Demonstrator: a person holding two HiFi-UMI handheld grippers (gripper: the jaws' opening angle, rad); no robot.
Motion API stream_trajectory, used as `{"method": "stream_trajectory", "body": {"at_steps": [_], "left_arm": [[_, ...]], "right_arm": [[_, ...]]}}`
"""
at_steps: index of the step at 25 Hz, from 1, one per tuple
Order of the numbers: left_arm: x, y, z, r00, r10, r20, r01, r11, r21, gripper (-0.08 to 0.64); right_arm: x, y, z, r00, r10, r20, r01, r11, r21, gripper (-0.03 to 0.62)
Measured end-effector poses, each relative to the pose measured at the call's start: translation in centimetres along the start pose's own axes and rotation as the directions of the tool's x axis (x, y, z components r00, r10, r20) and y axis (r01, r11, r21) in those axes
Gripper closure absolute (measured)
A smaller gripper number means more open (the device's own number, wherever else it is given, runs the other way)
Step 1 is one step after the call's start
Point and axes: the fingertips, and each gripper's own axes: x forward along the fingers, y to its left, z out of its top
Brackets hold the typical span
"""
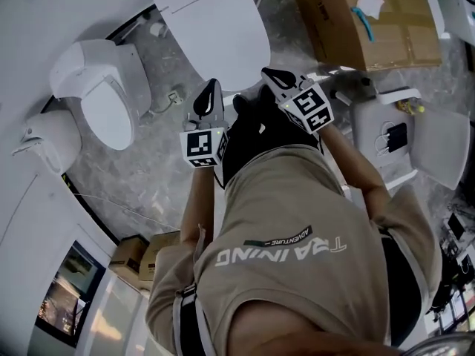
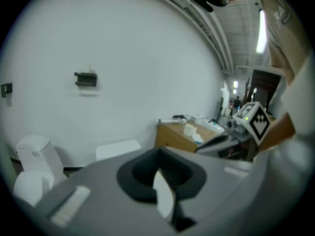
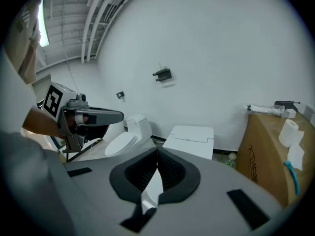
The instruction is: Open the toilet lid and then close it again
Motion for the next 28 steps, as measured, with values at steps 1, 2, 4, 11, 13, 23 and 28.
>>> {"method": "stream_trajectory", "body": {"at_steps": [1,2,4,11,13,23,28], "left_arm": [[0.2,0.1,-0.8,1.0,-0.002,-0.01,0.002,1.0,-0.008,0.555],[0.2,0.2,-1.7,1.0,-0.005,-0.018,0.005,1.0,-0.015,0.555],[0.2,0.4,-3.5,0.999,-0.015,-0.036,0.015,1.0,-0.02,0.555],[0.9,2.0,-13.0,0.992,-0.018,-0.127,0.007,0.996,-0.089,0.555],[1.3,2.1,-16.2,0.986,-0.021,-0.167,0.002,0.994,-0.111,0.555],[4.0,1.4,-28.4,0.952,-0.07,-0.299,0.013,0.982,-0.187,0.554],[5.6,1.4,-33.3,0.939,-0.08,-0.336,0.014,0.981,-0.193,0.555]], "right_arm": [[0.3,0.1,-0.6,1.0,0.0,-0.014,0.0,1.0,0.0,0.578],[0.7,0.3,-1.3,1.0,-0.002,-0.026,0.002,1.0,-0.001,0.578],[1.6,0.7,-3.1,0.999,-0.007,-0.053,0.007,1.0,0.005,0.578],[5.6,2.2,-11.9,0.989,0.009,-0.148,0.006,0.995,0.097,0.578],[6.3,2.3,-14.1,0.989,0.005,-0.146,0.01,0.995,0.099,0.578],[9.6,1.2,-24.2,0.975,0.004,-0.22,0.012,0.997,0.071,0.578],[12.0,0.0,-27.7,0.972,-0.018,-0.234,0.039,0.996,0.083,0.578]]}}
